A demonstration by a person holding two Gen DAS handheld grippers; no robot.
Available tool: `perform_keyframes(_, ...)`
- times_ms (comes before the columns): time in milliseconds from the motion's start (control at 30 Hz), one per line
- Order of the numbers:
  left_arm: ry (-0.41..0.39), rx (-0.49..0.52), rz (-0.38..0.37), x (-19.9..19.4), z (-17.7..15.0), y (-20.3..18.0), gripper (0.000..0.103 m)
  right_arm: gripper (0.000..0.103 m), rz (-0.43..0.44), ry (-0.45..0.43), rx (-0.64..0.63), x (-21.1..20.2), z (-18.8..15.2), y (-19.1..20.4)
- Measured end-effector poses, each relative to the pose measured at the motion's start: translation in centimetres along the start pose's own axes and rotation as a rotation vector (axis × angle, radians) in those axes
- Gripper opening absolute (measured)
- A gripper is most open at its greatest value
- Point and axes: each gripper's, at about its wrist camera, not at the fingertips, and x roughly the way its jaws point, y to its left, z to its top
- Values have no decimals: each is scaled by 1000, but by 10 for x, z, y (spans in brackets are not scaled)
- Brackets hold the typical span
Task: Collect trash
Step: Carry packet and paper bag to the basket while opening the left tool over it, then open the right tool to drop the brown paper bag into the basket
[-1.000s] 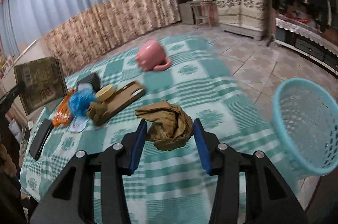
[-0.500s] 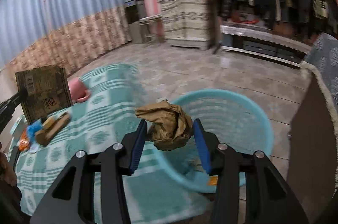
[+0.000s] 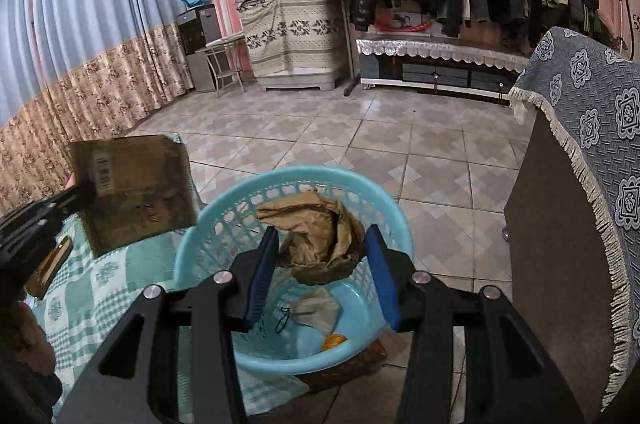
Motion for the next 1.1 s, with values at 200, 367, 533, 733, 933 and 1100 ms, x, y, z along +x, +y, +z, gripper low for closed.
perform_keyframes(200,60,43,-55,40,1,-23,1,45,-28,9,25,9,4,-16)
perform_keyframes(367,96,63,-78,70,9,-39,1,45,-42,26,51,16,2,-26)
perform_keyframes(533,106,88,-99,83,19,-46,4,45,-56,35,65,22,4,-33)
perform_keyframes(733,42,62,-33,76,29,-33,73,45,-60,49,68,30,0,-36)
perform_keyframes(933,2,25,71,66,38,-3,89,45,-58,59,59,41,-3,-24)
perform_keyframes(1100,-19,-20,133,55,40,21,97,45,-56,60,40,55,-2,-2)
